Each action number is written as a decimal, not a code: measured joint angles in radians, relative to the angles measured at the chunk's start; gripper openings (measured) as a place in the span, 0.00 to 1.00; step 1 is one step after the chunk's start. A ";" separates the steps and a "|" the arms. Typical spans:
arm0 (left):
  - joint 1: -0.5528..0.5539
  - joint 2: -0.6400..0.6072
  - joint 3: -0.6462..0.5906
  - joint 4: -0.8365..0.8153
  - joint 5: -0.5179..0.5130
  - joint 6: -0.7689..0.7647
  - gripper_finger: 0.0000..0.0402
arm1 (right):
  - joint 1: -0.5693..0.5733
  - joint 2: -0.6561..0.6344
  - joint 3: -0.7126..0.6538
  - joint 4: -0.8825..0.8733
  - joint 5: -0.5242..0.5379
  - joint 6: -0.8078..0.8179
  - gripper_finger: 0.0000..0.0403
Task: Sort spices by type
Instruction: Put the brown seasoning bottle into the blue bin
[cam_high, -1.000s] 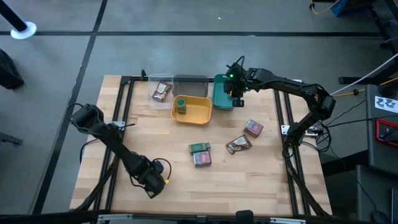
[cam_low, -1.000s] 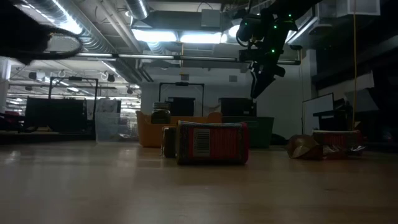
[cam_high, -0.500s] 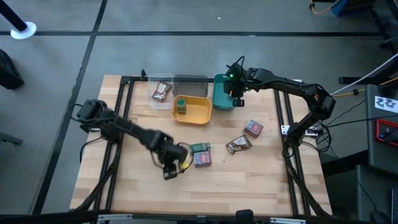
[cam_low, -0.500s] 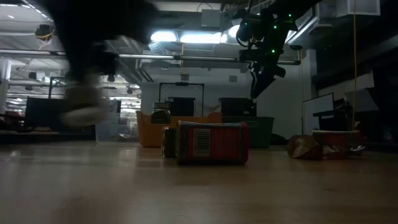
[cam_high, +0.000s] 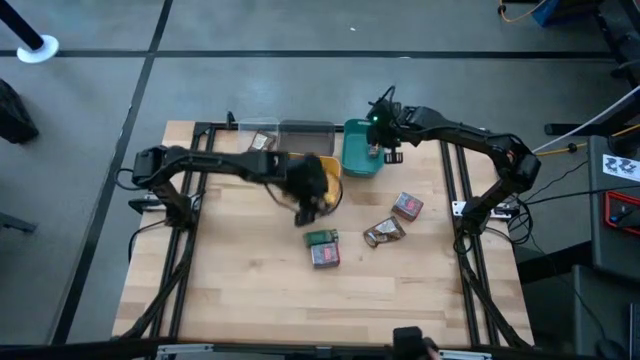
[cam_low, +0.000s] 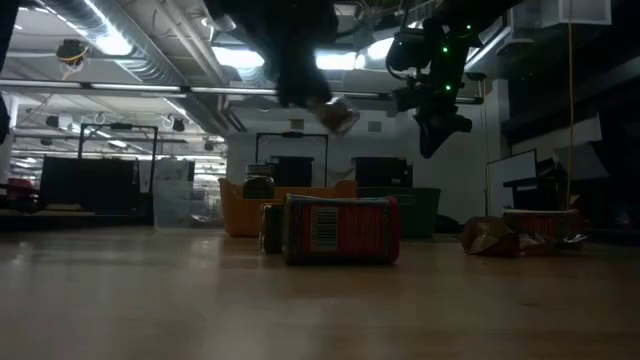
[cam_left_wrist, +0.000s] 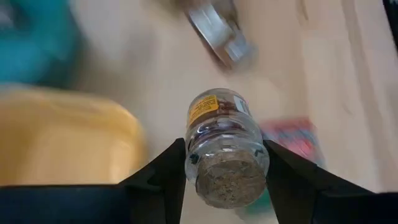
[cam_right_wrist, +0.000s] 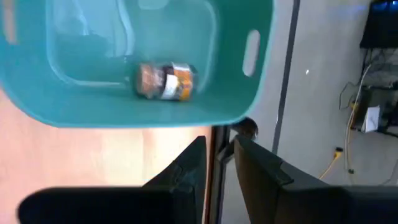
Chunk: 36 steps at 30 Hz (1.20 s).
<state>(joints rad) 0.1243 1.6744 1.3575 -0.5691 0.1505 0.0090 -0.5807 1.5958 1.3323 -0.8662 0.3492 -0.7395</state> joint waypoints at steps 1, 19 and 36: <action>0.025 0.002 0.000 0.041 -0.002 0.028 0.41 | -0.016 -0.004 0.000 0.000 -0.013 0.000 0.21; 0.314 0.305 0.080 0.668 -0.051 0.142 0.41 | -0.234 -0.017 0.000 0.093 -0.334 0.034 0.21; 0.362 0.623 0.625 0.049 -0.055 0.011 0.41 | -0.231 -0.017 0.000 0.114 -0.344 0.028 0.21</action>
<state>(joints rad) 0.4862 2.2974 1.9824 -0.5198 0.0957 0.0204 -0.8120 1.5791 1.3319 -0.7518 0.0055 -0.7113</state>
